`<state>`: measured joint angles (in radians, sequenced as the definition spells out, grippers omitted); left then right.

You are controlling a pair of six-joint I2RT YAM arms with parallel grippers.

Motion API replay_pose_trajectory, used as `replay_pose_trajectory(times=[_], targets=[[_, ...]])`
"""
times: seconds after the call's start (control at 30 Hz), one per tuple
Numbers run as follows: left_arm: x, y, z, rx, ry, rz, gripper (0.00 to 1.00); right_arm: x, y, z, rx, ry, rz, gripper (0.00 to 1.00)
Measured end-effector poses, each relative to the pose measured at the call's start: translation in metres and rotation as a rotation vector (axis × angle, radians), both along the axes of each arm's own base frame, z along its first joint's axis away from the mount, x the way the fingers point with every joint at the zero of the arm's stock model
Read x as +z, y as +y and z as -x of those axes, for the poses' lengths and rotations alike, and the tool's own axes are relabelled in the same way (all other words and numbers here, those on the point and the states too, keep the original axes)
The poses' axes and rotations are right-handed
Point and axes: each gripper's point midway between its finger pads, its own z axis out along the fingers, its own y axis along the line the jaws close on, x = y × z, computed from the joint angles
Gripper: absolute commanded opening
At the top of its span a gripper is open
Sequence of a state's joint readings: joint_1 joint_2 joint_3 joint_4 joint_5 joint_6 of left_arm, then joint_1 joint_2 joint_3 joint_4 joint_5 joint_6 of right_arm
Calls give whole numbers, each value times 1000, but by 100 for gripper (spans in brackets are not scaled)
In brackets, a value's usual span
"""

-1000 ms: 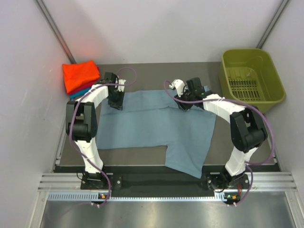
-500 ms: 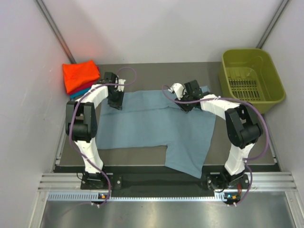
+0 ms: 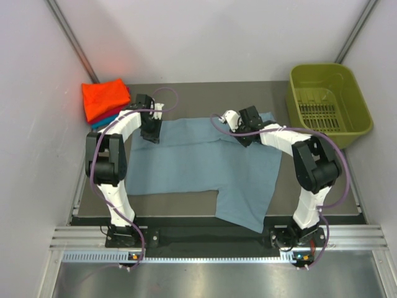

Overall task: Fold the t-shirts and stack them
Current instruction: Fold the tshirt

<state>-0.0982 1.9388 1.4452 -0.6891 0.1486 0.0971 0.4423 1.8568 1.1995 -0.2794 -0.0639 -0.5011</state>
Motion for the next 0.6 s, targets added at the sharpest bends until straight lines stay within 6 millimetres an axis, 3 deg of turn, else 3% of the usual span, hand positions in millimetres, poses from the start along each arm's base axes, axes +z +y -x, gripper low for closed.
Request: replay_pose_trajectory(times=[0.4,0.43,0.47,0.5,0.6], targets=[[0,0,0,6,0,3,23,43,5,9,5,-43,-47,0],[0,0,0,5,0,3,23,48,7,11,8,-48,-53,4],[0,-1,0,5,1,4,23,54,8,12,11,-56,-60,25],[0,-1,0,6,1,5,23,59,9,12,13,-66,-65,31],[0,-2,0,9,2,11,23,63,11,12,18,-80,-65,34]])
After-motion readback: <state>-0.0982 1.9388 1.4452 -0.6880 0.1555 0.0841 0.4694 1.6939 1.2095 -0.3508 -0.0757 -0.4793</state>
